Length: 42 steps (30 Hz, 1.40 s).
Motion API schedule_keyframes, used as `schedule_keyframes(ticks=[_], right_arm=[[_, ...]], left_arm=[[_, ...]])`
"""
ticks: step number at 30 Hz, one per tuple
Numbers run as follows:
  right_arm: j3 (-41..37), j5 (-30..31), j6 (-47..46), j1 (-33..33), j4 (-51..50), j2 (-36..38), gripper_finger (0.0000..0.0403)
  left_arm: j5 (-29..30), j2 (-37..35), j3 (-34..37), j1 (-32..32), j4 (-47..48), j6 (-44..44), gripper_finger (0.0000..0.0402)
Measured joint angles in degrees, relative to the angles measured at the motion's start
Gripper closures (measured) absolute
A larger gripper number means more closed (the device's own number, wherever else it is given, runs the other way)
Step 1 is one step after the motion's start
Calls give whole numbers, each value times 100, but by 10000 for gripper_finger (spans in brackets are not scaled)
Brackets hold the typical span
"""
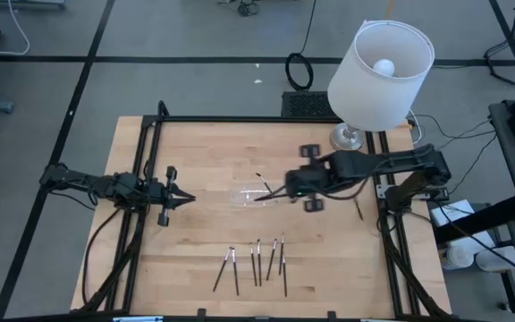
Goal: Pick & Place Makeup Supplies
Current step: Put the makeup brush into the transparent organizer
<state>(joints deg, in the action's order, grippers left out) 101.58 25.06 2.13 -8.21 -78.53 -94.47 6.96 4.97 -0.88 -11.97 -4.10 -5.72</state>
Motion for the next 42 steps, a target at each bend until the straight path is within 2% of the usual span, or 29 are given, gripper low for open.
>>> schedule_keyframes(ticks=[4,8,12,16,19,23,28,31,36,42], right_arm=[[-5,-649,-818,-79,-1150,171,403],[-293,-1420,-1256,-168,-878,487,403],[-921,-1477,-1884,-181,-865,642,403],[-2076,-1482,-2511,-205,-822,943,400],[-3103,-1493,-2830,-193,-487,1151,380],[-4257,-1516,-3166,33,190,1460,329],[-5229,-1815,-3479,644,1046,1839,263],[-5637,-1992,-3437,942,1500,2042,238],[-6071,-2266,-3486,1241,1693,2136,226],[-6487,-2665,-3578,1309,2029,2123,242]], left_arm=[[-1,1,1,-2,0,0,371],[-2,2,2,0,1,0,371],[-1,2,2,-1,0,0,371],[-2,2,1,-2,0,0,371],[0,0,2,-2,2,0,371],[0,2,2,0,0,0,371],[0,1,2,-1,0,1,371],[0,0,2,-2,0,2,371],[-1,1,2,-1,0,0,371],[0,2,2,-1,0,0,371]])
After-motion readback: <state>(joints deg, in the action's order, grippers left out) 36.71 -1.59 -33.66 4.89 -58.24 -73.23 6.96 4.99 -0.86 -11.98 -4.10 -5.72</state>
